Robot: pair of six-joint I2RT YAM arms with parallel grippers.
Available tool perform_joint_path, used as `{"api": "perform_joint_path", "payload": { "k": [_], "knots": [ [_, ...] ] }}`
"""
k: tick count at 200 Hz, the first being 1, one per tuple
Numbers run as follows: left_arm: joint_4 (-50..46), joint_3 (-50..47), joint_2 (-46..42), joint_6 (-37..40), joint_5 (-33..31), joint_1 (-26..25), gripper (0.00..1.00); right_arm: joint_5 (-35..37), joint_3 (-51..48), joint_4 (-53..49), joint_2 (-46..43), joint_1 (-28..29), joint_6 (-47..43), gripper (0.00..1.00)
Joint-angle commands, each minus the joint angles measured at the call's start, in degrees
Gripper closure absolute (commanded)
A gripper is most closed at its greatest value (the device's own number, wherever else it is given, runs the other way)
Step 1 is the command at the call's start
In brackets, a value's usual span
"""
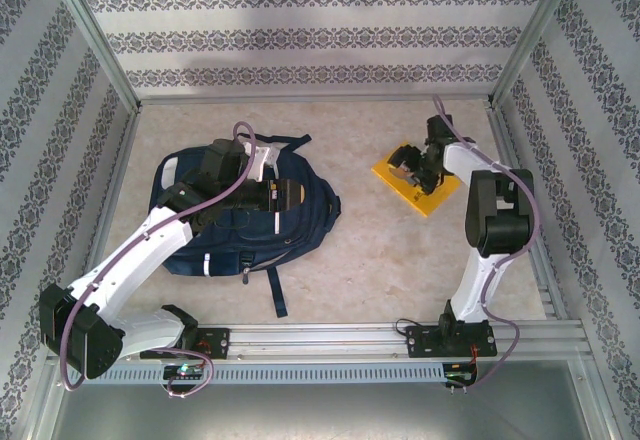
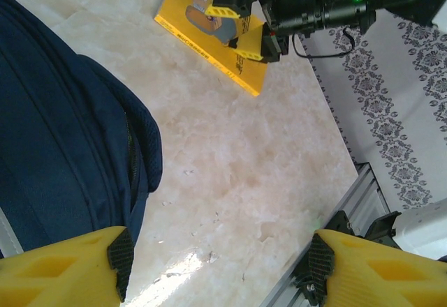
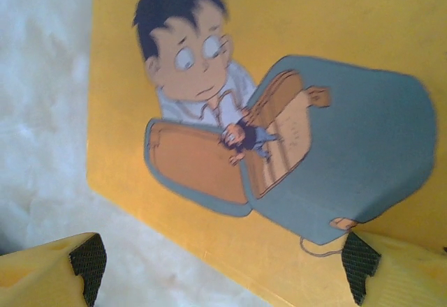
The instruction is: Pack the student bag
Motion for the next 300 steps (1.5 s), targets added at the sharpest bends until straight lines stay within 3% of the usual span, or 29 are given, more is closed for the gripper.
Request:
{"api": "perform_joint_path", "payload": {
  "k": [1,39,72,109,151,186,232,300],
  "knots": [
    [0.32,1.36,0.3,2.07,-1.14,-0.62,0.31,-2.53,-7.65,1.37,-4.95,6.56,9.13,0.11],
    [-0.45,1.57,0.58,2.59,-2.98,-0.5,0.31,6.12,-21.18,6.25,-21.99,16.3,18.83,0.11],
    [-0.15,2.22,2.91,1.44,-1.32,-0.5,0.32,17.06,-17.11,-1.5,-28.15,13.47,6.43,0.12],
    [0.18,1.96,3.05,1.23,-0.43,-0.47,0.32,17.91,-4.57,-6.94,-16.65,3.33,-4.54,0.1],
    [-0.24,1.59,2.45,2.11,-0.43,-0.45,0.32,22.37,14.81,-18.33,1.53,-0.36,-16.72,0.03],
    [-0.03,1.7,2.48,2.39,0.03,-0.5,0.32,18.82,24.92,-25.93,11.01,-1.3,-24.67,0.02],
    [0.25,2.02,3.05,2.14,0.9,-0.46,0.32,9.3,25.8,-28.91,15.78,-0.91,-30.6,0.04],
    [0.52,1.87,2.77,1.7,1.41,-0.44,0.32,8.14,19.46,-27.33,10.72,4.04,-31.6,0.21]
  ]
}}
